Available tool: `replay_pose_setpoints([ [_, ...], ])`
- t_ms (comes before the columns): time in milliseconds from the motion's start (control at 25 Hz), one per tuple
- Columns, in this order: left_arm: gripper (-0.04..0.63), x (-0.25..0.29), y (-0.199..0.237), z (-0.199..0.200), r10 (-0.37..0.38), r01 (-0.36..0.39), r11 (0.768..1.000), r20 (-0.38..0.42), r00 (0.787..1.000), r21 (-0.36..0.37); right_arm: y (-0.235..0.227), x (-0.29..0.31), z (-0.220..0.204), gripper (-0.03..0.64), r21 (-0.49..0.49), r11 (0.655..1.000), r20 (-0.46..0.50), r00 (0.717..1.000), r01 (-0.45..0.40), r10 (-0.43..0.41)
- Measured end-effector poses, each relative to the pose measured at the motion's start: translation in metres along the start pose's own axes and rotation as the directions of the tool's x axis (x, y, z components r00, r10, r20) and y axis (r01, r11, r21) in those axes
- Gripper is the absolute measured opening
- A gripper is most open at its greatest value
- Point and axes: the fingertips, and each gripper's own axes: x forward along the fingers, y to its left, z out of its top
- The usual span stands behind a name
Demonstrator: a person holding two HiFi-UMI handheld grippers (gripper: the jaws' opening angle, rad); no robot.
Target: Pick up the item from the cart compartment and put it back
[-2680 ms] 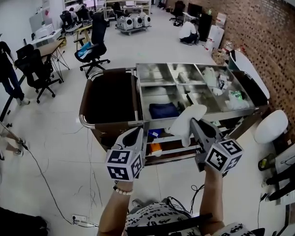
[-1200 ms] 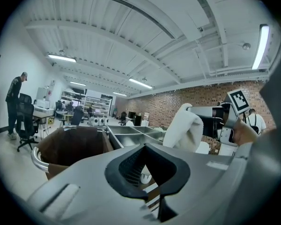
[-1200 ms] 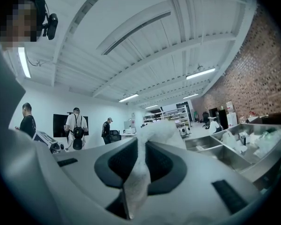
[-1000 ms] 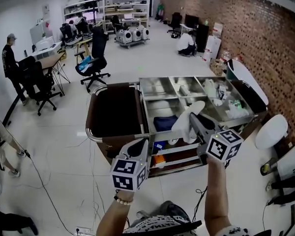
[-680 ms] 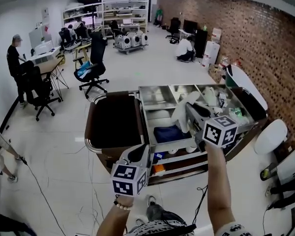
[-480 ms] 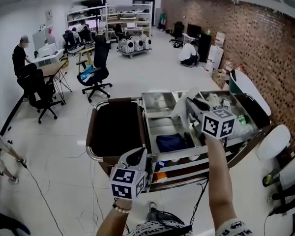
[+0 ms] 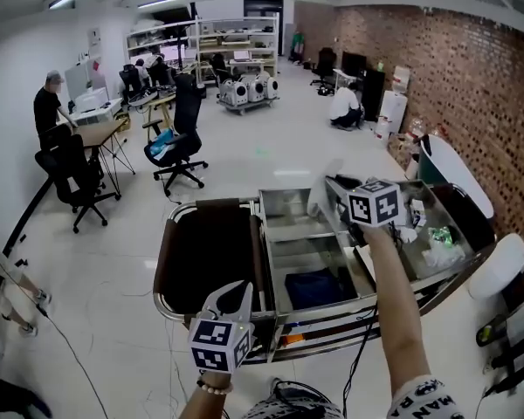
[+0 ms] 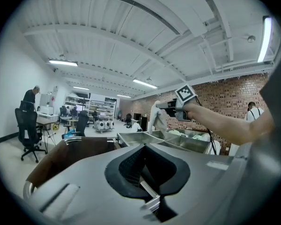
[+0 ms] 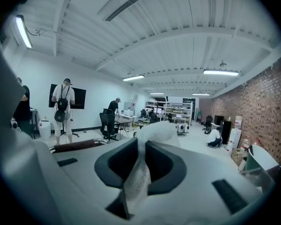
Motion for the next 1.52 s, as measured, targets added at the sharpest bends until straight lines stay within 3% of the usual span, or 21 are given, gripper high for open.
replay_pose_setpoints([
  [480, 0.0, 0.008, 0.035, -0.006, 0.07, -0.07, 0.997, -0.018, 0.997, -0.029, -0.015, 0.063, -0.068, 0.066, -0.054, 0.993, -0.21, 0.973, -0.108, 0.094],
  [600, 0.0, 0.012, 0.036, -0.007, 0.071, -0.072, 0.997, -0.023, 0.997, -0.032, -0.005, 0.089, -0.091, 0.066, -0.079, 0.983, -0.33, 0.935, -0.164, 0.13],
  [840, 0.0, 0.01, 0.04, -0.008, 0.084, -0.085, 0.996, -0.023, 0.996, -0.041, 0.024, 0.145, -0.149, 0.066, -0.144, 0.951, -0.567, 0.81, -0.274, 0.148],
  [1040, 0.0, 0.007, 0.047, -0.011, 0.109, -0.11, 0.993, -0.026, 0.994, -0.049, 0.043, 0.178, -0.171, 0.066, -0.159, 0.933, -0.647, 0.748, -0.322, 0.148],
  [1240, 0.0, 0.005, 0.051, -0.019, 0.118, -0.121, 0.991, -0.04, 0.992, -0.062, 0.056, 0.195, -0.188, 0.072, -0.173, 0.914, -0.681, 0.715, -0.368, 0.159],
  [1360, 0.0, 0.006, 0.049, -0.023, 0.116, -0.119, 0.991, -0.049, 0.992, -0.066, 0.061, 0.195, -0.199, 0.109, -0.169, 0.897, -0.707, 0.685, -0.408, 0.178],
  [1480, 0.0, 0.009, 0.047, -0.022, 0.116, -0.119, 0.991, -0.046, 0.992, -0.063, 0.066, 0.19, -0.213, 0.109, -0.157, 0.875, -0.746, 0.635, -0.458, 0.199],
  [1520, 0.0, 0.009, 0.046, -0.022, 0.114, -0.116, 0.991, -0.047, 0.992, -0.062, 0.067, 0.19, -0.216, 0.147, -0.158, 0.87, -0.753, 0.627, -0.468, 0.2],
])
